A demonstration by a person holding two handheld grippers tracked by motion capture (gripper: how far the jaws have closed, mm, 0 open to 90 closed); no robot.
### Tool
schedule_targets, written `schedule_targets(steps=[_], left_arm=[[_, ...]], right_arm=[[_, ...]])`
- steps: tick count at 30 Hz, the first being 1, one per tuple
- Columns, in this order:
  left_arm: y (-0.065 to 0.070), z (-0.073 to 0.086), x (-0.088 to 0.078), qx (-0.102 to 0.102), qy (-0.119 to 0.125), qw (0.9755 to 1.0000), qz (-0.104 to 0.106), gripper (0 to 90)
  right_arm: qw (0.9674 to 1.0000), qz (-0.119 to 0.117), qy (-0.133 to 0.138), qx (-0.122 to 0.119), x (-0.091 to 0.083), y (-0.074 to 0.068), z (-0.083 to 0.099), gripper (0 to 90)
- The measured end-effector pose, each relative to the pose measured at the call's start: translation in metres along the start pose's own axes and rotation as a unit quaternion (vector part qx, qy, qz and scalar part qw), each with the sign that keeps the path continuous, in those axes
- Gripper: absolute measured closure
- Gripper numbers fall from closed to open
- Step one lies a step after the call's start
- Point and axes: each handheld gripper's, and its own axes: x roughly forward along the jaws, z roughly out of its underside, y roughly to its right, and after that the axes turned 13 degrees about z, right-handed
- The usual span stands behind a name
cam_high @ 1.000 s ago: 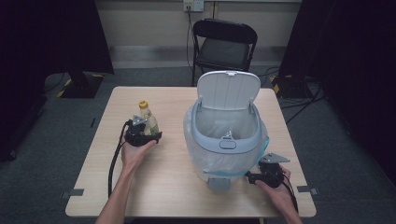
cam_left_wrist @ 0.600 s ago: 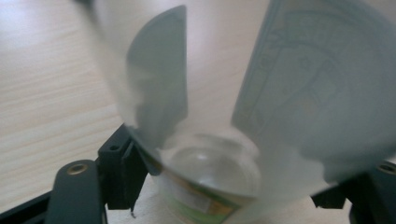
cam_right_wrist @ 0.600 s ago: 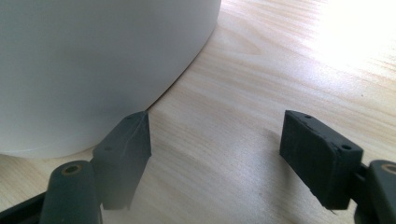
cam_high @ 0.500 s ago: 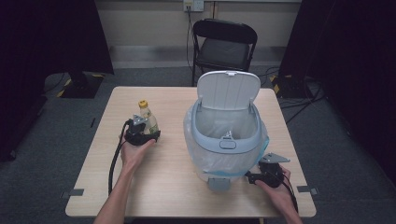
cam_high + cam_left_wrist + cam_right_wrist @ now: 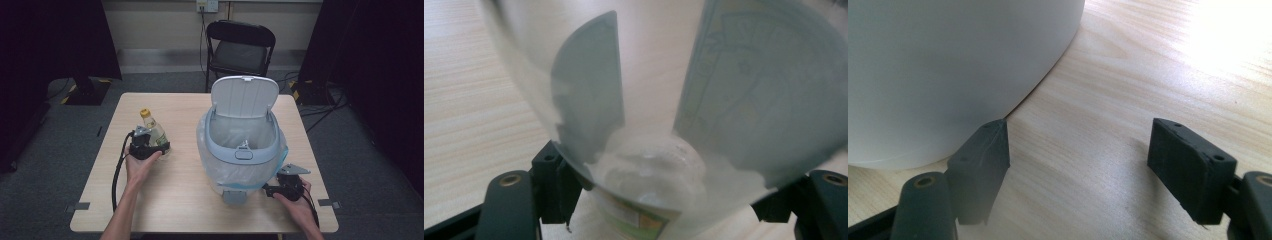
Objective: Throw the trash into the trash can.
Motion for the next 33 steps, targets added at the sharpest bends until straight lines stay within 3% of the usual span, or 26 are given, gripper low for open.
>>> schedule_targets(steps=[2, 10, 17, 19, 23, 27, 29, 33], left_arm=[[0.001, 0.004, -0.007, -0.011, 0.01, 0.9999, 0.003, 28.3], [0.006, 0.009, -0.032, -0.002, 0.031, 0.9995, 0.009, 28.3], [0.017, 0.009, -0.045, 0.01, 0.04, 0.9988, 0.026, 28.3], [0.021, 0.009, -0.048, 0.006, 0.05, 0.9979, 0.04, 28.3], [0.027, 0.009, -0.051, 0.017, 0.049, 0.9979, 0.038, 28.3], [0.032, 0.004, -0.063, 0.011, 0.073, 0.9962, 0.048, 28.3], [0.035, 0.0, -0.072, 0.02, 0.09, 0.9945, 0.05, 28.4], [0.041, -0.006, -0.084, 0.038, 0.1, 0.9926, 0.057, 28.3]], right_arm=[[1.0, 0.0, 0.0, 0.0, 0.0, 0.0, 0.0, 23.6], [1.0, 0.0, 0.0, 0.0, 0.0, 0.0, 0.0, 23.6], [1.0, 0.0, 0.0, 0.0, 0.0, 0.0, 0.0, 23.6], [1.0, 0.0, 0.0, 0.0, 0.0, 0.0, 0.0, 23.6], [1.0, 0.0, 0.0, 0.0, 0.0, 0.0, 0.0, 23.6], [1.0, 0.0, 0.0, 0.0, 0.0, 0.0, 0.0, 23.6], [1.0, 0.0, 0.0, 0.0, 0.0, 0.0, 0.0, 23.6], [1.0, 0.0, 0.0, 0.0, 0.0, 0.0, 0.0, 23.6]])
